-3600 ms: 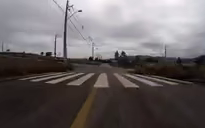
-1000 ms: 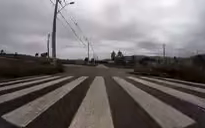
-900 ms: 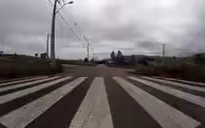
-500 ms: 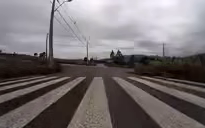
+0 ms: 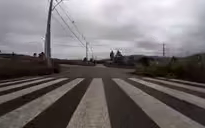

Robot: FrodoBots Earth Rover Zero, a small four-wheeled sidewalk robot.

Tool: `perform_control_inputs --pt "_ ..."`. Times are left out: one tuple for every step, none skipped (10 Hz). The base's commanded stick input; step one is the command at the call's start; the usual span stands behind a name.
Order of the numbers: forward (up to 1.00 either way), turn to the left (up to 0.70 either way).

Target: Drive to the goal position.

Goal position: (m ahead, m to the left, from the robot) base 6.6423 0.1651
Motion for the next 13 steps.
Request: perform_control_inputs --pt "0.70 0.00" --pt "0.70 0.00" --pt "0.70 0.00" --pt "0.70 0.00" --pt "0.70 0.00" --pt "0.70 0.00" --pt "0.70 0.00" --pt "0.70 0.00" --pt "0.70 0.00" --pt "0.70 0.00" --pt "0.70 0.00" --pt "0.70 0.00" --pt "0.70 0.00"
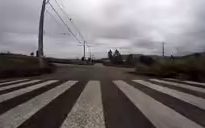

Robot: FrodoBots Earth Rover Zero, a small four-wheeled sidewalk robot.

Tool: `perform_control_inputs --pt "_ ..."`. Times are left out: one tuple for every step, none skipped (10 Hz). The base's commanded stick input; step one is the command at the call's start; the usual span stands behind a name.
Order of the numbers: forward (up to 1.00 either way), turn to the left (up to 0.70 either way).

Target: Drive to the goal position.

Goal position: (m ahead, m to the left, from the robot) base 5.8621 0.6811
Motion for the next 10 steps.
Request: perform_control_inputs --pt "0.70 0.00" --pt "0.70 0.00" --pt "0.70 0.00" --pt "0.70 0.00" --pt "0.70 0.00" --pt "0.70 0.00" --pt "0.70 0.00" --pt "0.70 0.00" --pt "0.70 0.00" --pt "0.70 0.00"
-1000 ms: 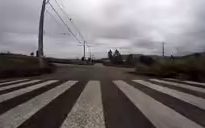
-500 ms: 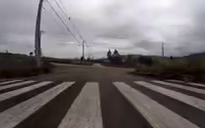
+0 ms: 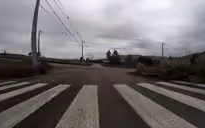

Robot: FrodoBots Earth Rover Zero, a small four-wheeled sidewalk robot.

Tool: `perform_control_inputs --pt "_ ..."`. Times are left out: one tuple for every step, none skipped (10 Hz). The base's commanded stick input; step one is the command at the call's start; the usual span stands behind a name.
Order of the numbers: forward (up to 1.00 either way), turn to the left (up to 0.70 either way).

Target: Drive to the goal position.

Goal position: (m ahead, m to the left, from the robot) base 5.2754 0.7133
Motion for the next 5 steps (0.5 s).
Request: perform_control_inputs --pt "0.70 0.00" --pt "0.70 0.00" --pt "0.70 0.00" --pt "0.70 0.00" --pt "0.70 0.00"
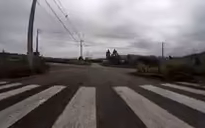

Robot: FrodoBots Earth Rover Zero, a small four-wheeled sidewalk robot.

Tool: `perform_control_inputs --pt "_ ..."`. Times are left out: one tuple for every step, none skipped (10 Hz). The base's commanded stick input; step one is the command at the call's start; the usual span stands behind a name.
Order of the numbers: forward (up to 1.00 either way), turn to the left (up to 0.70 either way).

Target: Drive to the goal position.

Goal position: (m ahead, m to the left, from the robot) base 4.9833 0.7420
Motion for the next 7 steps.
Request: perform_control_inputs --pt "0.70 0.00" --pt "0.70 0.00" --pt "0.70 0.00" --pt "0.70 0.00" --pt "0.70 0.00" --pt "0.70 0.00" --pt "0.70 0.00"
